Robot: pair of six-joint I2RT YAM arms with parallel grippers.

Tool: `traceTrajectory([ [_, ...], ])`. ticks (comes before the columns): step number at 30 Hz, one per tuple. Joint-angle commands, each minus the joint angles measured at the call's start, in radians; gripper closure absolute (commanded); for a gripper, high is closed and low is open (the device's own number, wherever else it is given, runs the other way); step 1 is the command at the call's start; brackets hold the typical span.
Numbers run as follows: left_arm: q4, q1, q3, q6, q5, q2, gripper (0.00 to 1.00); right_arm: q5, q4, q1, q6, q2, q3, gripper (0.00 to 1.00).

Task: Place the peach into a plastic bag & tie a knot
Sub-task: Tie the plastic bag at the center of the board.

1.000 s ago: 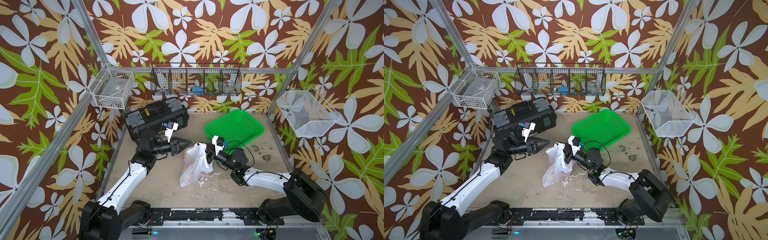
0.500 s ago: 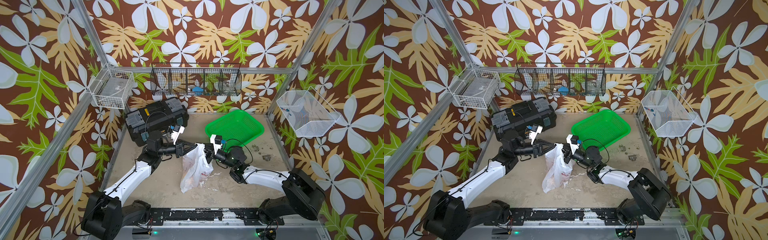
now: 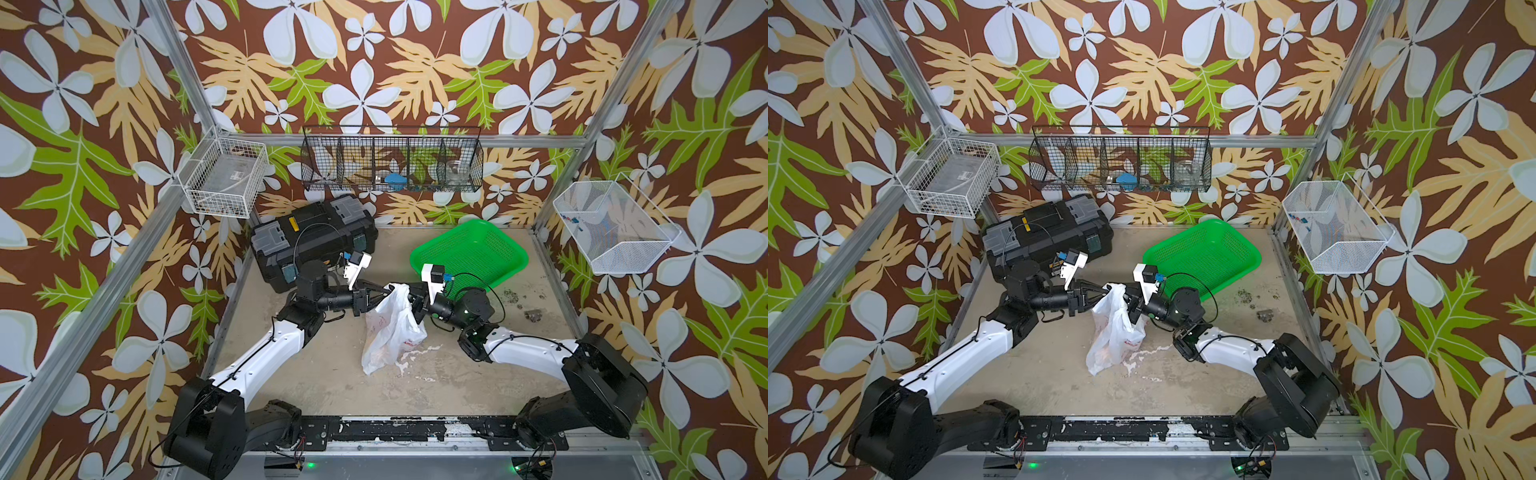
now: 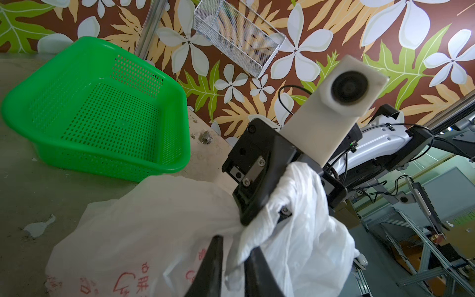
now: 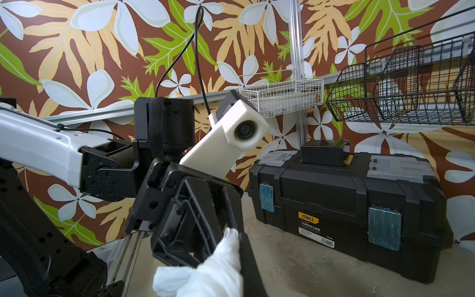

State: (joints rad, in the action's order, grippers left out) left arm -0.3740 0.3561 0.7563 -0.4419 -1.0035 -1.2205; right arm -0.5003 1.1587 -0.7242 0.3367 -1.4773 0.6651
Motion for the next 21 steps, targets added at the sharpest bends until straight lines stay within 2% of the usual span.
traceTrajectory([
  [1,-0.027,0.001,0.005,0.014,-0.013,0.011,0.86,-0.023,-0.002,-0.002,0.016,-0.003,0.002,0.94],
  [8,0.023,0.001,0.023,0.034,-0.006,0.025,1.0,-0.025,-0.045,0.003,0.014,0.004,0.008,0.89],
  [15,0.077,0.001,0.022,0.071,0.042,0.032,1.0,0.01,-0.124,0.04,0.016,0.072,-0.044,0.77],
  [21,0.1,-0.005,0.039,0.077,0.068,0.01,1.0,0.094,-0.268,0.045,-0.016,0.16,-0.085,0.69],
])
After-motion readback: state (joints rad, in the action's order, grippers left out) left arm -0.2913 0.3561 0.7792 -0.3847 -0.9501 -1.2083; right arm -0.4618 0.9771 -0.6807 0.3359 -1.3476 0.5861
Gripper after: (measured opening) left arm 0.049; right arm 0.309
